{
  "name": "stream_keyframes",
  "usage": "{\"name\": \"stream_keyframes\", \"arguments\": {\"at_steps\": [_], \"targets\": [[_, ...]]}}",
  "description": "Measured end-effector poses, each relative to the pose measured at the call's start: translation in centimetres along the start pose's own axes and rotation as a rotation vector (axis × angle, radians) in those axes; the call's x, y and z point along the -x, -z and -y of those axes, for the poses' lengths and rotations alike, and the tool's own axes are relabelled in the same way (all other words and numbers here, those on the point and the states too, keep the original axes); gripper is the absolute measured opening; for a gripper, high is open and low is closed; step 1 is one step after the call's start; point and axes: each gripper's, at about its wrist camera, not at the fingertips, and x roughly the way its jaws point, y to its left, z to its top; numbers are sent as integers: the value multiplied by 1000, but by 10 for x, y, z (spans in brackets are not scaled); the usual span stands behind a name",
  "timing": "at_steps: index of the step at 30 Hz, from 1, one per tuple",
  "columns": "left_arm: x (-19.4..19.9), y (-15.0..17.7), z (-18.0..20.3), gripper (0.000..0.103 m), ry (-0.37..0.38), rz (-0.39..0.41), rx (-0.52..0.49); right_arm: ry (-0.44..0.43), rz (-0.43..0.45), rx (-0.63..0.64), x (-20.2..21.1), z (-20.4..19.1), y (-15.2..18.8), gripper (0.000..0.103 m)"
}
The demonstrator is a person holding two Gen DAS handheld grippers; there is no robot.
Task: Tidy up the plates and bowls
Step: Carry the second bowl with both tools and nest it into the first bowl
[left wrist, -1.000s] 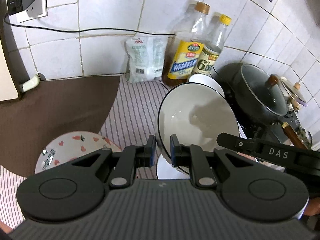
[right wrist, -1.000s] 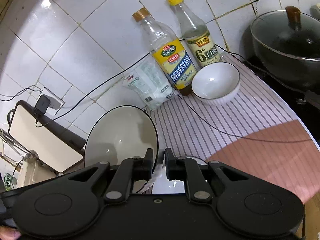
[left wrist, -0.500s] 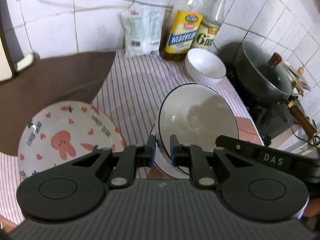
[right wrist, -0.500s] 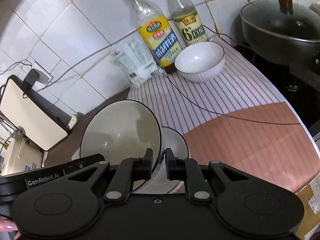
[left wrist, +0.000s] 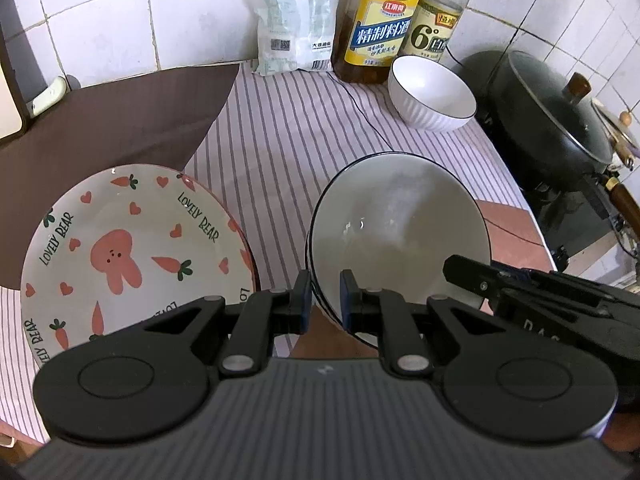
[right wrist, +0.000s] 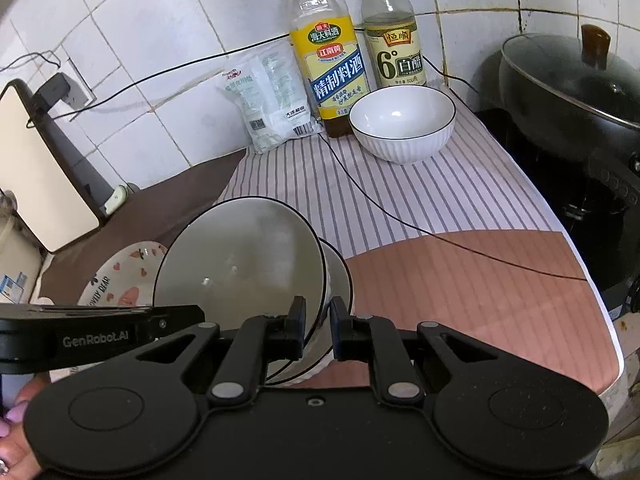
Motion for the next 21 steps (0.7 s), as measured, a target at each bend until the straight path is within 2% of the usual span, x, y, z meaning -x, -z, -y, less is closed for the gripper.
{"name": "stream_keyframes", "arguments": {"at_steps": [9, 16, 21], "targets": [[-10, -2, 6, 13, -27, -35, -9, 61, 20, 69, -5, -8, 3, 16], [-12, -3, -1, 14, -4, -49, 29, 102, 57, 125, -6, -14, 7, 20], [-8, -5, -4, 18, 24, -56, 45, 57, 70, 130, -2, -7, 8, 21]]}}
